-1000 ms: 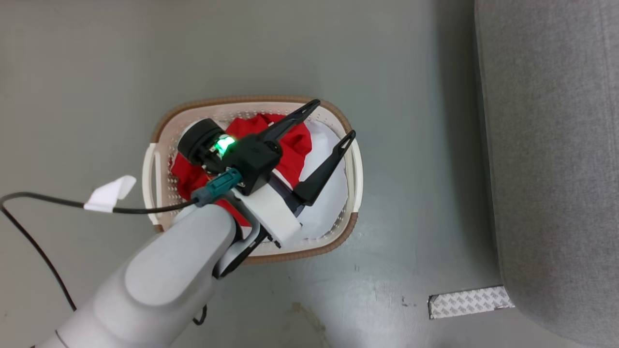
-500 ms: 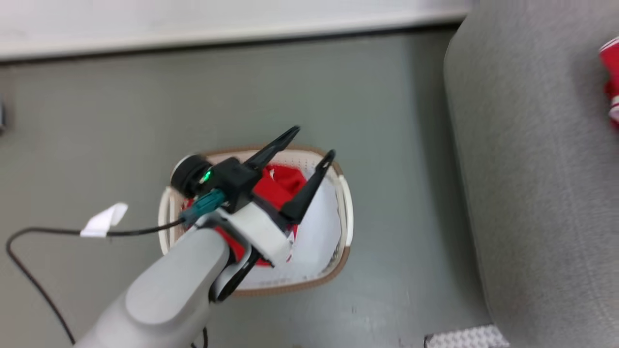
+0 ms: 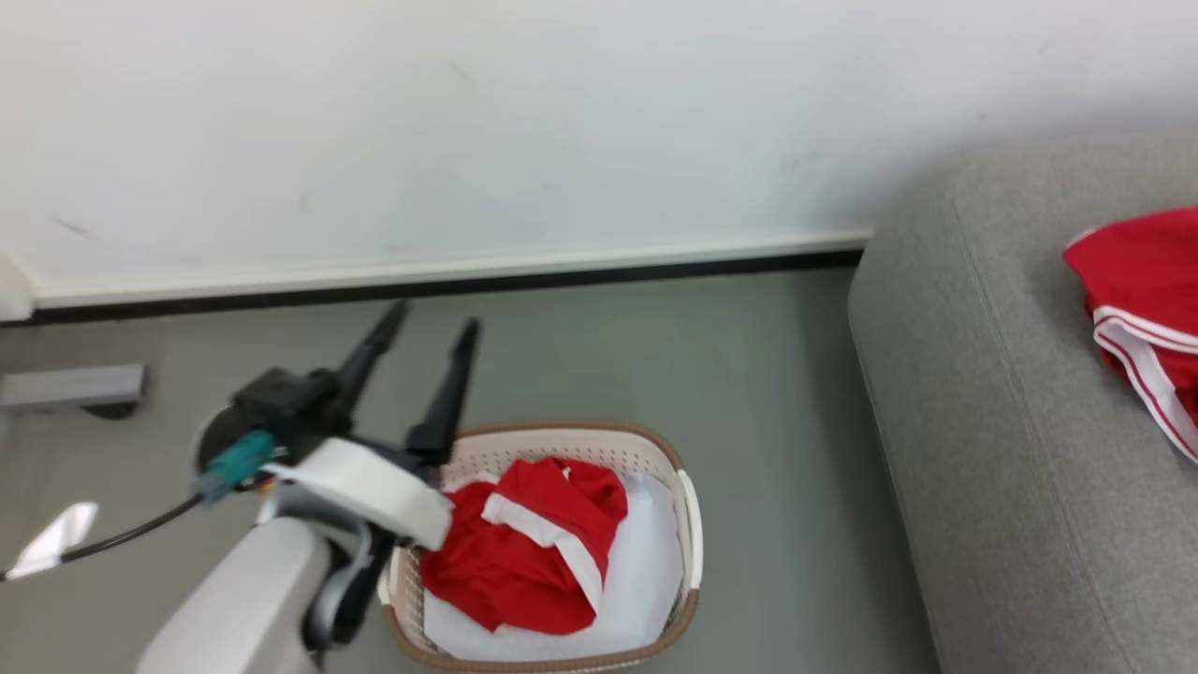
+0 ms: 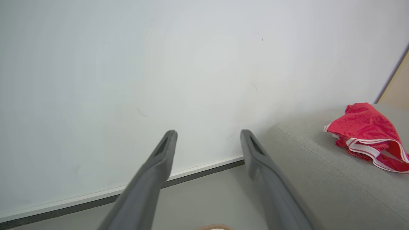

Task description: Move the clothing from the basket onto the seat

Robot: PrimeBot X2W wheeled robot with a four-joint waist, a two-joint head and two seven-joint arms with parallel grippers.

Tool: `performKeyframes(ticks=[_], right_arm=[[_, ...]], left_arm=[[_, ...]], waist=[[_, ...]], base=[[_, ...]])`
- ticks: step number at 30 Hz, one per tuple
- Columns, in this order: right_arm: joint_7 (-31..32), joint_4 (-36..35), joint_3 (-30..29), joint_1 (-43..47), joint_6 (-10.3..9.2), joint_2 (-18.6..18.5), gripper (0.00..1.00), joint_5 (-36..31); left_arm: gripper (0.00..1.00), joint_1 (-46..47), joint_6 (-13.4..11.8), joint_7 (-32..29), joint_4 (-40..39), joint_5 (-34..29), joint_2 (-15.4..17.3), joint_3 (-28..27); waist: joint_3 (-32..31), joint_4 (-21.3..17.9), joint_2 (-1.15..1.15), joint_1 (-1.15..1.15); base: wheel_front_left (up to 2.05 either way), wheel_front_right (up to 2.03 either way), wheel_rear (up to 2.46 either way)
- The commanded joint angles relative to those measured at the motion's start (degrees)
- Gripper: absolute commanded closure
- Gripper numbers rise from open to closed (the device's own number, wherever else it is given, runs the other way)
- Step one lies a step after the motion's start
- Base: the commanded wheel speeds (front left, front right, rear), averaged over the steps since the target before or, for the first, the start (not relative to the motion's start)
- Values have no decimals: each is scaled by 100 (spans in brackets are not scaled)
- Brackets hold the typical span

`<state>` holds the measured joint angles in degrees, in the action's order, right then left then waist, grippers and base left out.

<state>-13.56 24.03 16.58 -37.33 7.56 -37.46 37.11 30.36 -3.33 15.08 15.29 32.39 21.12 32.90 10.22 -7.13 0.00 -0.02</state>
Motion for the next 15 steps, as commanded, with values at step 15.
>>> performKeyframes(ticks=[15], right_arm=[[-164, -1448, -584, 2176, -15, 1441, 0, -993]], left_arm=[[0, -1706, -602, 9, -179, -579, 189, -1501]], waist=[[-920, 693, 0, 2]], base=[[0, 0, 0]])
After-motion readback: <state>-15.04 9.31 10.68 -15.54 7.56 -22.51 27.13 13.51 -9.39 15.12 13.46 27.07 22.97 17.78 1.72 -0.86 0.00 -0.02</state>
